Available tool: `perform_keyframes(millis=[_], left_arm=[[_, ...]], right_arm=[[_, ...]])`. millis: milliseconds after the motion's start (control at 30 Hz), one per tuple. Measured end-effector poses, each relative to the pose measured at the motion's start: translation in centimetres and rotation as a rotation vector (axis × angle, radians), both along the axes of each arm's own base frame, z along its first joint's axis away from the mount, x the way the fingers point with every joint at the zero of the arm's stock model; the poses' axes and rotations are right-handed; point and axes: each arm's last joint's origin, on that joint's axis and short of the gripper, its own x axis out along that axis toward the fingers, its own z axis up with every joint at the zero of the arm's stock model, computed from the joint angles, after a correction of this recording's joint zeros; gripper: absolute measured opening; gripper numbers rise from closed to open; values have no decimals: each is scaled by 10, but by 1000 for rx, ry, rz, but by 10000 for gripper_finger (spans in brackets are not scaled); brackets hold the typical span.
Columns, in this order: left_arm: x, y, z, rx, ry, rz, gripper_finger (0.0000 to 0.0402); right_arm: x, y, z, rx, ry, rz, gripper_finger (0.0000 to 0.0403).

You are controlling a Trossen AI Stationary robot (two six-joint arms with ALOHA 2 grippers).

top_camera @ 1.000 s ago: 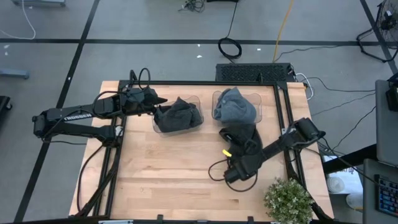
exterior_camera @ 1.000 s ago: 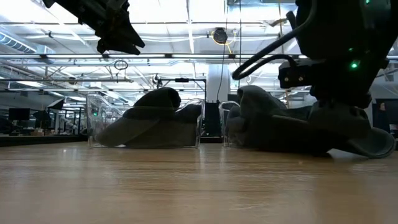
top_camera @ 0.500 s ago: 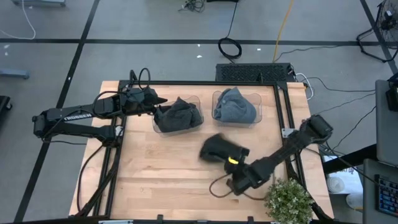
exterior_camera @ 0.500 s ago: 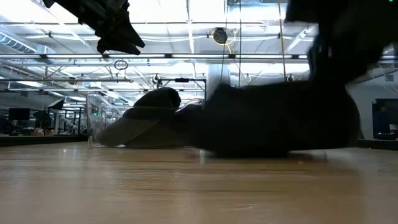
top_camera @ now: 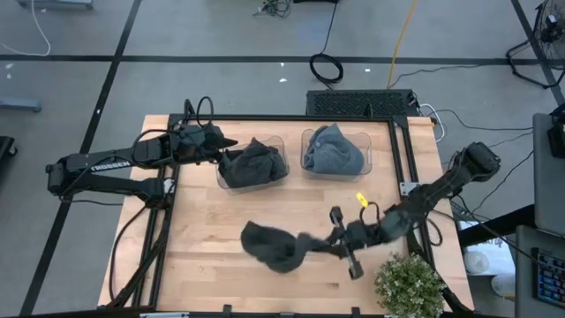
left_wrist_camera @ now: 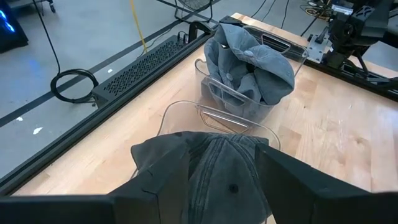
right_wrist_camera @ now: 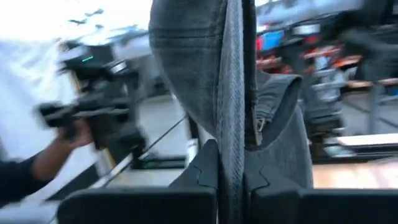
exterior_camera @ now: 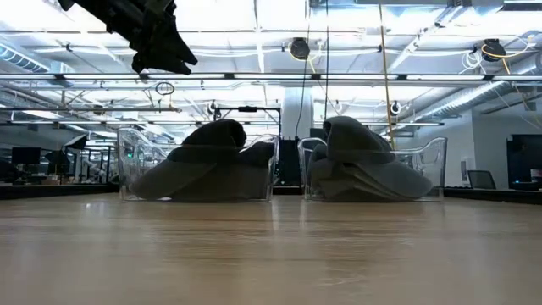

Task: Pick & Place hat
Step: Put the black cap into the left transparent bin

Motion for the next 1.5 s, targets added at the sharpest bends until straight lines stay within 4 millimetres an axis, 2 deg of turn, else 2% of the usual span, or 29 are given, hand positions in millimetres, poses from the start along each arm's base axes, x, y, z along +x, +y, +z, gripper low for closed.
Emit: perform_keyframes(millis=[133, 200, 467, 600, 767, 900, 1067, 1133, 1300, 1367, 1500], left_arm=[[1, 0, 3, 9, -33, 1, 196], [3, 1, 6, 18, -66, 1, 196], [7, 2, 19, 25, -220, 0, 196], [9, 1, 21, 16, -242, -38, 196], [16, 2, 16, -60, -253, -35, 196], [30, 5, 14, -69, -306, -68, 196], [42, 13, 13, -72, -363, -93, 196], [44, 15, 15, -55, -386, -183, 195], [46, 5, 28, 135, -497, -709, 195], [45, 2, 33, 178, -536, -766, 195], [46, 3, 36, 202, -565, -727, 195]], right_arm=[[2, -30, -18, 54, -95, -40, 1], [6, -40, -20, 50, -108, -74, 1], [23, -79, 14, -13, -341, -103, 0], [30, -98, 26, -67, -399, -153, 0], [36, -122, 34, -136, -422, -244, 0], [38, -139, 38, -164, -452, -183, 0], [40, -158, 38, -168, -442, -215, 0], [40, -163, 37, -159, -431, -228, 0], [39, -167, 38, -176, -449, -193, 0], [37, -165, 41, -175, -488, -138, 0], [35, -164, 44, -167, -519, -109, 0]])
